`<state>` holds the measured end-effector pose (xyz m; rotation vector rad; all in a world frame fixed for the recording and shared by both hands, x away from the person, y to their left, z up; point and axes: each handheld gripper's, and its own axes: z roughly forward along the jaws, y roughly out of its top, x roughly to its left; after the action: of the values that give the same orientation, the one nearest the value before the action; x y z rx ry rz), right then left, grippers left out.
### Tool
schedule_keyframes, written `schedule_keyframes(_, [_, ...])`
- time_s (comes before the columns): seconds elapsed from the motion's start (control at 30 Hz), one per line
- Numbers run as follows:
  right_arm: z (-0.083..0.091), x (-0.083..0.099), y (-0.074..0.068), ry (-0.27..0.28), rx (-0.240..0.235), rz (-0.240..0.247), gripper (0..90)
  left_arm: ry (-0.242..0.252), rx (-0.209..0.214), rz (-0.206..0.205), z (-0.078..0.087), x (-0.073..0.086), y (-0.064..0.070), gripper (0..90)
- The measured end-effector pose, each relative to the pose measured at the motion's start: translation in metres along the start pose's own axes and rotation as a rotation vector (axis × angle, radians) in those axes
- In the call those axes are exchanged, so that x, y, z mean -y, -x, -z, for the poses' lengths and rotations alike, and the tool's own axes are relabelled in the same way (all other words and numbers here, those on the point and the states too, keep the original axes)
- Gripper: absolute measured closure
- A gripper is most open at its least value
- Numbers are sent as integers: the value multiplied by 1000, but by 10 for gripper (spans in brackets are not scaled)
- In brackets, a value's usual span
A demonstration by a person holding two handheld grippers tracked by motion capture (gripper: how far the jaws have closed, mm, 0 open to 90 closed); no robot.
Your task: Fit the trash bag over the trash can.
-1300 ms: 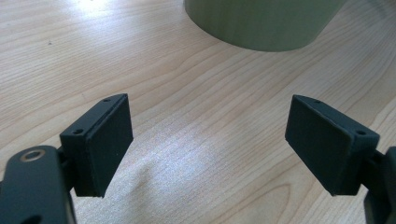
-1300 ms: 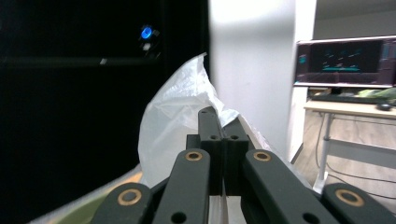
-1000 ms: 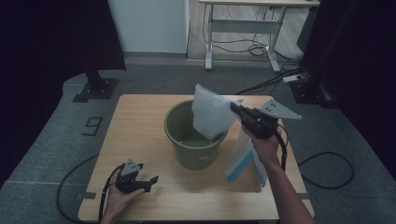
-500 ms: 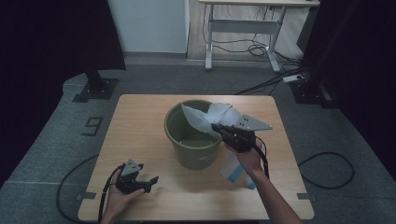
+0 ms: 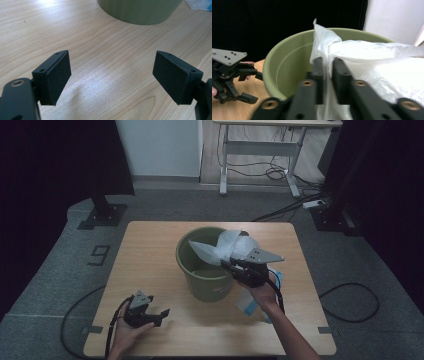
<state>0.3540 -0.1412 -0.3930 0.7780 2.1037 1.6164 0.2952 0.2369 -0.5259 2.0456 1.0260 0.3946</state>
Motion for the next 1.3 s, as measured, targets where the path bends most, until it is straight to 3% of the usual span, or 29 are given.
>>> schedule_keyframes(0.07, [4,0,-2,14,18,6,591,1,1,1,0,0,-1,149])
schedule_keyframes(0.1, [4,0,-2,14,18,6,591,2,1,2,0,0,-1,149])
schedule_keyframes(0.13, [9,-1,-4,31,37,13,520,4,1,2,0,0,-2,149])
schedule_keyframes(0.17, [9,-1,-4,31,37,13,520,4,1,2,0,0,-2,149])
schedule_keyframes(0.23, [17,-2,-7,53,73,11,419,8,5,3,0,-1,-3,149])
schedule_keyframes(0.4, [32,-1,-9,48,139,8,322,12,15,-3,-3,-5,-3,149])
schedule_keyframes(0.67, [56,21,-3,29,220,-17,257,13,23,-9,-8,-9,-5,149])
schedule_keyframes(0.83, [69,44,1,31,270,-76,223,19,24,-11,-10,-12,-5,149])
schedule_keyframes(1.17, [69,71,4,10,326,-115,189,16,27,-12,-11,-12,-4,149])
schedule_keyframes(1.3, [60,85,6,-2,345,-167,184,14,25,-13,-12,-12,-4,149])
